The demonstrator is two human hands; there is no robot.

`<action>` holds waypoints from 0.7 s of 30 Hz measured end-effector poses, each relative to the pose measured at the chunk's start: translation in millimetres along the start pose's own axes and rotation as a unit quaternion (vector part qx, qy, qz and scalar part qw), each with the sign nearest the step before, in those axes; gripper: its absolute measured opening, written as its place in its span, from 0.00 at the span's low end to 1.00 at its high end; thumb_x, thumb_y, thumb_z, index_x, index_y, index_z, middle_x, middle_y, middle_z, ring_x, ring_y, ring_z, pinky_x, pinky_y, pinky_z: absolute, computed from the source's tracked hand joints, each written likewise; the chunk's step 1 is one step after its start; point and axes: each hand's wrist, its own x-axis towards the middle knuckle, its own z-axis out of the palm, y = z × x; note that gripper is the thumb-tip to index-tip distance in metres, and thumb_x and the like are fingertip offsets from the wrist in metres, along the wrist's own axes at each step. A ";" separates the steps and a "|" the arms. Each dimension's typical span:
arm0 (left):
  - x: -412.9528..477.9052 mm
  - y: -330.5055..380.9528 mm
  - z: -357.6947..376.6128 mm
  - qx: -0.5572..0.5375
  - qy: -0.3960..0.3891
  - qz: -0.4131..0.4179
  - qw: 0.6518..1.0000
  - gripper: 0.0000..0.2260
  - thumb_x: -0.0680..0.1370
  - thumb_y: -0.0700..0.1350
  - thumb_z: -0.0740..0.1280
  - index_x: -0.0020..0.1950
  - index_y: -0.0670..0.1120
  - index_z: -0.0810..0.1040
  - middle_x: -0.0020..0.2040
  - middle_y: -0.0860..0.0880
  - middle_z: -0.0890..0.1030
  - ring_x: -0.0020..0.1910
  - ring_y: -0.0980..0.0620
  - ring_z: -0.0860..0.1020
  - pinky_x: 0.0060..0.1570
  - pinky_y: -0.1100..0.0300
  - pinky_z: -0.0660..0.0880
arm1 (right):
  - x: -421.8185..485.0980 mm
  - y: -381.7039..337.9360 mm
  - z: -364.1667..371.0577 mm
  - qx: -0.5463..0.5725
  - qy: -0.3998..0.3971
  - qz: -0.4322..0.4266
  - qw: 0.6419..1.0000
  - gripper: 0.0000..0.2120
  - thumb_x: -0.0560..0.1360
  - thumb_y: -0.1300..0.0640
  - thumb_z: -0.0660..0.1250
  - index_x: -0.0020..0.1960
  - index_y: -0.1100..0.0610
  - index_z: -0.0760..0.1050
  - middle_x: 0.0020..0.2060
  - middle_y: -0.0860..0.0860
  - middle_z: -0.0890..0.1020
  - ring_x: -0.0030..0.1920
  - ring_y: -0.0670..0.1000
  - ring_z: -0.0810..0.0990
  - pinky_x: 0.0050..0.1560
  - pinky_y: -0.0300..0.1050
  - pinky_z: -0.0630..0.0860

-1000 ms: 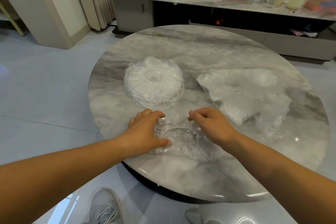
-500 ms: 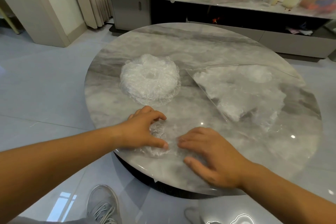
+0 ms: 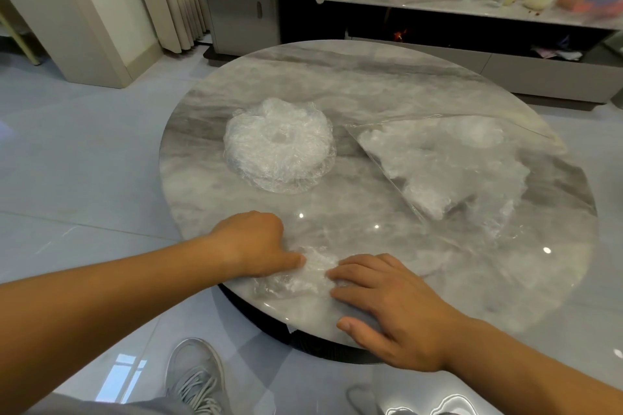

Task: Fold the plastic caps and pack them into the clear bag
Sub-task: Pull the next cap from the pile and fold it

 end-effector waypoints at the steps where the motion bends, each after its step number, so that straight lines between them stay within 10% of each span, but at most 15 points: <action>1: 0.8 -1.1 1.0 -0.007 -0.005 0.000 1.000 0.23 0.73 0.68 0.66 0.39 0.48 0.73 0.37 0.53 0.77 0.37 0.53 0.76 0.39 0.57 0.73 | -0.3 -0.3 0.7 -0.002 0.002 0.001 1.000 0.20 0.82 0.40 0.56 0.64 0.49 0.78 0.69 0.45 0.74 0.70 0.47 0.70 0.66 0.48 0.69; 9: 1.9 -8.2 3.9 -0.281 -0.009 -0.007 0.960 0.16 0.74 0.55 0.74 0.36 0.47 0.74 0.32 0.50 0.77 0.31 0.54 0.75 0.34 0.59 0.74 | 2.9 -5.3 -1.2 0.005 -0.017 0.029 0.999 0.28 0.82 0.37 0.53 0.78 0.48 0.63 0.69 0.42 0.71 0.68 0.44 0.67 0.69 0.45 0.62; 21: -17.7 21.0 2.2 -0.645 -0.140 0.033 0.750 0.20 0.79 0.54 0.66 0.55 0.37 0.80 0.47 0.41 0.82 0.44 0.44 0.82 0.44 0.52 0.81 | -2.3 -5.7 -2.6 0.014 -0.016 0.016 1.000 0.22 0.82 0.38 0.53 0.70 0.44 0.70 0.65 0.40 0.70 0.69 0.46 0.63 0.71 0.47 0.58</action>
